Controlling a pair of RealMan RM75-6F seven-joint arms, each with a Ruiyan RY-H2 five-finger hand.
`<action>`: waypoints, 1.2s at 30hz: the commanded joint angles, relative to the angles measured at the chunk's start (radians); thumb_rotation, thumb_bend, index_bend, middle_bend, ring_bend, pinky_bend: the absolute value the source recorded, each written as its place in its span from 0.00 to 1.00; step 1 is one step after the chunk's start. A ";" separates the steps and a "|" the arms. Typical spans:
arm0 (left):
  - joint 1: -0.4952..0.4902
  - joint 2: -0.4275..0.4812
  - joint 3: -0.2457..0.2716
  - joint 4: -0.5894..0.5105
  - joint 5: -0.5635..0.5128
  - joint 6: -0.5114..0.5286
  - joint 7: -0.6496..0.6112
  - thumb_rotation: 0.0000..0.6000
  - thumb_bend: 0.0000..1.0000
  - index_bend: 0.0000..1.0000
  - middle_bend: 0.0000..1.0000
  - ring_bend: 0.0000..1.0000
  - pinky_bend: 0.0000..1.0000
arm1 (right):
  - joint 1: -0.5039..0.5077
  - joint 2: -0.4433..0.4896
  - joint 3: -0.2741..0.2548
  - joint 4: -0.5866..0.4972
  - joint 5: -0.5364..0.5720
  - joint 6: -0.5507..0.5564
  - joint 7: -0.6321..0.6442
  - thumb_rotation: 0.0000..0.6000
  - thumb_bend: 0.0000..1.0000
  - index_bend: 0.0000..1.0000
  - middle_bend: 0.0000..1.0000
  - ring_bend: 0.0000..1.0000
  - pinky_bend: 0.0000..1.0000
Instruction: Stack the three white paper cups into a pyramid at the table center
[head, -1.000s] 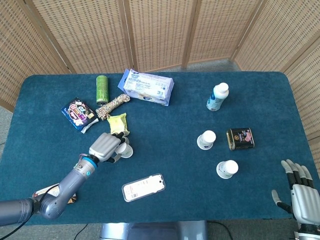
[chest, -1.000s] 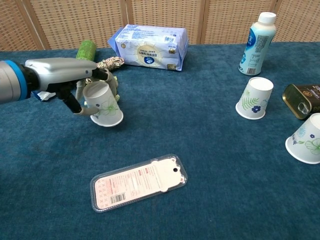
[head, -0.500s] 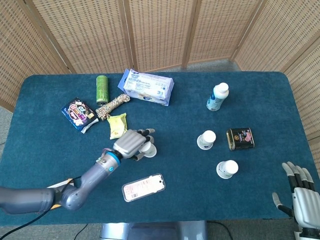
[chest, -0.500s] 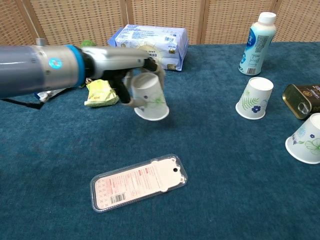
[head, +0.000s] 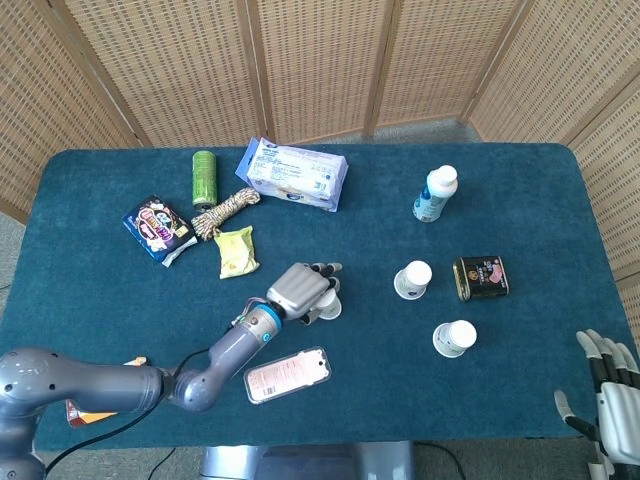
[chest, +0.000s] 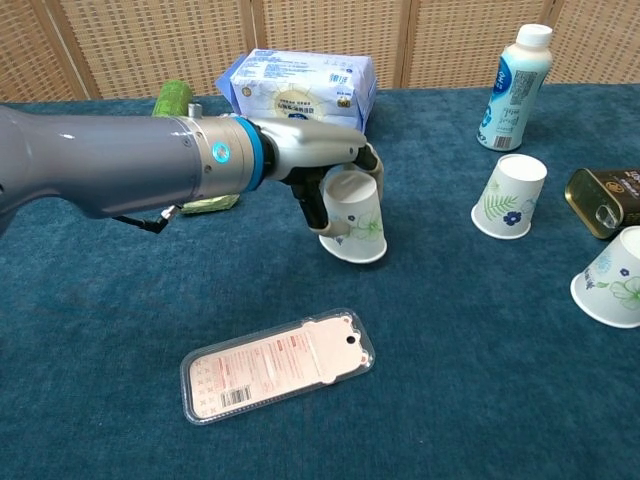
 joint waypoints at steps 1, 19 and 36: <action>-0.019 -0.020 0.014 0.025 -0.024 -0.005 0.009 1.00 0.43 0.29 0.10 0.15 0.36 | -0.005 -0.001 -0.001 0.008 0.005 0.001 0.012 1.00 0.40 0.00 0.00 0.00 0.00; 0.064 0.167 0.041 -0.205 0.112 0.123 -0.077 1.00 0.43 0.00 0.00 0.00 0.04 | 0.016 0.047 0.000 -0.031 -0.052 -0.009 0.031 1.00 0.39 0.00 0.00 0.00 0.00; 0.414 0.656 0.251 -0.582 0.526 0.330 -0.324 1.00 0.43 0.01 0.00 0.00 0.04 | 0.182 0.119 0.000 -0.155 -0.131 -0.229 -0.031 1.00 0.39 0.00 0.00 0.00 0.00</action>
